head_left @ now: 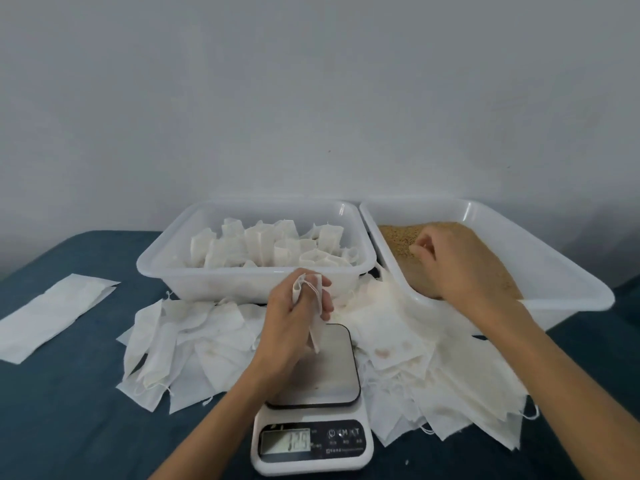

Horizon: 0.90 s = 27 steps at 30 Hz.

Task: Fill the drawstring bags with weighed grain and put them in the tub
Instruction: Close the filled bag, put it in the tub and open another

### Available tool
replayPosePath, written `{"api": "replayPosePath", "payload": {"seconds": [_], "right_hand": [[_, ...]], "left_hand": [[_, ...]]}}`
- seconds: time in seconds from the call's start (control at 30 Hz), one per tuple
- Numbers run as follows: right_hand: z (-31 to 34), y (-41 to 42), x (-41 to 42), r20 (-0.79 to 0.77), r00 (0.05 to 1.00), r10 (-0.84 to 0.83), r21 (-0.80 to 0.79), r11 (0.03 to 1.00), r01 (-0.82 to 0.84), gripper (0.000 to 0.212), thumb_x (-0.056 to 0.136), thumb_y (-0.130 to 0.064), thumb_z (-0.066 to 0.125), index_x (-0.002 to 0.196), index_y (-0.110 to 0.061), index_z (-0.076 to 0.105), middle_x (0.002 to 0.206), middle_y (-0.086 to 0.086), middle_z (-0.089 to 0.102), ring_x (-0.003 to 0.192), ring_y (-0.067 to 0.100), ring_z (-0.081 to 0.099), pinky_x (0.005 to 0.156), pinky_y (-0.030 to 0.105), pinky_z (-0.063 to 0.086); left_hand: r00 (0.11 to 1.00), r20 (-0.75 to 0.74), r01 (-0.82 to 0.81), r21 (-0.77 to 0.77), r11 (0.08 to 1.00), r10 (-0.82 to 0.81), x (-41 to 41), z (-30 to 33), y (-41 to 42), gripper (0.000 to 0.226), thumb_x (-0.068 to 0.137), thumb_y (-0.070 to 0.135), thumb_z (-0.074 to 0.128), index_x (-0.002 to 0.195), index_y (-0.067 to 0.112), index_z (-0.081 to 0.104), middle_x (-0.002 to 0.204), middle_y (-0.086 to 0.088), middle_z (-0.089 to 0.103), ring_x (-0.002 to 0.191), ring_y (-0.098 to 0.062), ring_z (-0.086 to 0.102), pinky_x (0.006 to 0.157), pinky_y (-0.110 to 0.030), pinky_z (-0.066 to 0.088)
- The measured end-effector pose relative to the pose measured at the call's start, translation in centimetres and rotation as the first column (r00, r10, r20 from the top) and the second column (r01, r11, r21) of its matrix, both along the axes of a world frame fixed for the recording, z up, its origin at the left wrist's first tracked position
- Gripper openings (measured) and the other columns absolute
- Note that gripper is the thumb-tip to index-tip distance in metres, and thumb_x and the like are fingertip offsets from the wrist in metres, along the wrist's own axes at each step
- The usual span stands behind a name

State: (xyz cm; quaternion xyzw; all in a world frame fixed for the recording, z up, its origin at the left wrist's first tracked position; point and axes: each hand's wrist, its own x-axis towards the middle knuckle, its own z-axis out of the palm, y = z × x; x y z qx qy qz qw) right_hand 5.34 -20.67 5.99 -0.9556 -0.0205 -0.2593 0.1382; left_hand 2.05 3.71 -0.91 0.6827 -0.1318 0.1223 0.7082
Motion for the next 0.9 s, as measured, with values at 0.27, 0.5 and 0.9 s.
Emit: {"api": "replayPosePath", "payload": {"seconds": [0.27, 0.5, 0.9], "right_hand": [[-4.6, 6.1, -3.7, 0.036, 0.951, 0.307, 0.220, 0.926, -0.307, 0.033, 0.101, -0.043, 0.055, 0.076, -0.021, 0.062, 0.061, -0.004, 0.061, 0.057, 0.014, 0.057, 0.059, 0.037, 0.049], [-6.3, 6.8, -4.8, 0.000, 0.893, 0.451, 0.229, 0.869, -0.439, 0.035, 0.103, -0.045, 0.047, 0.080, -0.021, 0.059, 0.063, -0.005, 0.059, 0.062, 0.016, 0.056, 0.064, 0.040, 0.050], [-3.7, 3.7, -3.7, 0.311, 0.868, 0.388, 0.683, 0.543, -0.488, 0.021, 0.097, -0.026, 0.066, 0.078, -0.017, 0.067, 0.051, -0.002, 0.056, 0.045, 0.013, 0.049, 0.049, 0.032, 0.043]], "left_hand": [[0.986, 0.007, -0.167, 0.083, 0.983, 0.167, 8.4, 6.4, -2.8, 0.032, 0.106, 0.006, 0.044, 0.094, 0.014, 0.072, 0.086, -0.001, 0.073, 0.077, -0.004, 0.067, 0.067, -0.021, 0.053], [0.984, -0.080, -0.100, 0.489, 0.866, 0.159, 14.7, 5.8, -5.4, 0.027, 0.102, 0.007, 0.057, 0.081, 0.005, 0.074, 0.074, -0.004, 0.062, 0.071, -0.019, 0.054, 0.070, -0.031, 0.041], [0.938, 0.275, -0.342, 0.617, 0.709, 0.213, 9.2, 5.0, -4.9, 0.019, 0.094, 0.021, 0.075, 0.110, 0.014, 0.070, 0.092, 0.002, 0.071, 0.077, -0.009, 0.063, 0.076, -0.027, 0.052]]}}
